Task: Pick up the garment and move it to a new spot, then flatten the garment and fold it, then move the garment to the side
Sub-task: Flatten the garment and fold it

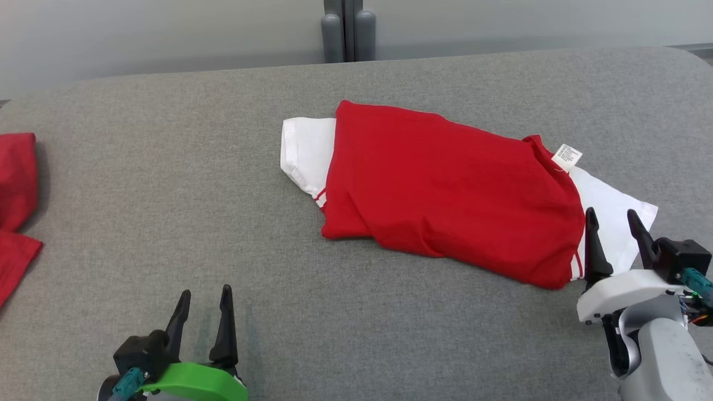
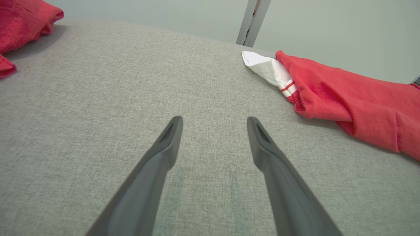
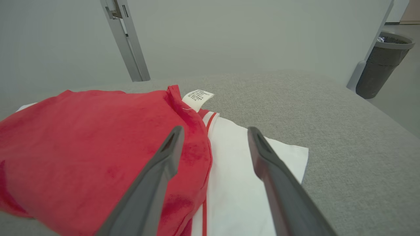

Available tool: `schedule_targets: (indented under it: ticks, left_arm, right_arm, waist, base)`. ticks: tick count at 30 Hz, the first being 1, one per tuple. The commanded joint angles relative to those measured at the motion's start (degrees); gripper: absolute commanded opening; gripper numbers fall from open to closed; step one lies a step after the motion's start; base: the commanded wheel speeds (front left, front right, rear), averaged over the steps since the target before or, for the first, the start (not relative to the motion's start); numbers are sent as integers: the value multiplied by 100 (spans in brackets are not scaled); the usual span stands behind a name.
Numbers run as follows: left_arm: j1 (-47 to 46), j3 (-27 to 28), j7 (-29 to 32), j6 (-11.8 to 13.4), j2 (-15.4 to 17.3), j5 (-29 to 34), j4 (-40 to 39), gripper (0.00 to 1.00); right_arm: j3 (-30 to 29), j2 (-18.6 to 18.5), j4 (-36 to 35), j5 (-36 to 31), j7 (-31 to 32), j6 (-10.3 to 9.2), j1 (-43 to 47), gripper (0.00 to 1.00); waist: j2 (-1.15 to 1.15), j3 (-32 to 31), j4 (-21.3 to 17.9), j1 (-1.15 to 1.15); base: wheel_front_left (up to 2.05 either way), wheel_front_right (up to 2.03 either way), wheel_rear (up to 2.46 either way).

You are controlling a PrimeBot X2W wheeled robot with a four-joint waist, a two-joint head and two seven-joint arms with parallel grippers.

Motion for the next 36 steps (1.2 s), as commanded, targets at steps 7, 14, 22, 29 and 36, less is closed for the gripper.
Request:
schedule_targets:
  ticks: [7, 14, 22, 29, 36]
  left_arm:
    - [-148, -77, -1, -27, 63, -40, -8, 100]
    - [-310, -151, -1, -27, 118, -127, -29, 100]
    - [-451, -240, -1, -27, 183, -207, -43, 100]
    - [-524, -297, -1, -28, 239, -232, -49, 100]
    - [-589, -367, -1, -28, 266, -217, -41, 100]
  right_arm:
    - [222, -29, 734, -285, -9, -8, -882, 100]
    - [161, -27, 1053, -559, -9, -8, -1392, 100]
    - [-159, -35, 1457, -807, -9, -8, -1744, 100]
    - [-294, -28, 1788, -995, -9, -8, -2093, 100]
    - [-383, -26, 2370, -1329, -9, -8, -2480, 0]
  waist:
    - [0, 231, 173, 0]
    - [0, 461, 328, 0]
    - [0, 684, 418, 0]
    - [0, 777, 471, 0]
    - [0, 784, 549, 0]
  base:
    - [0, 0, 0]
    - [0, 0, 0]
    - [0, 0, 0]
    - [0, 0, 0]
    - [0, 0, 0]
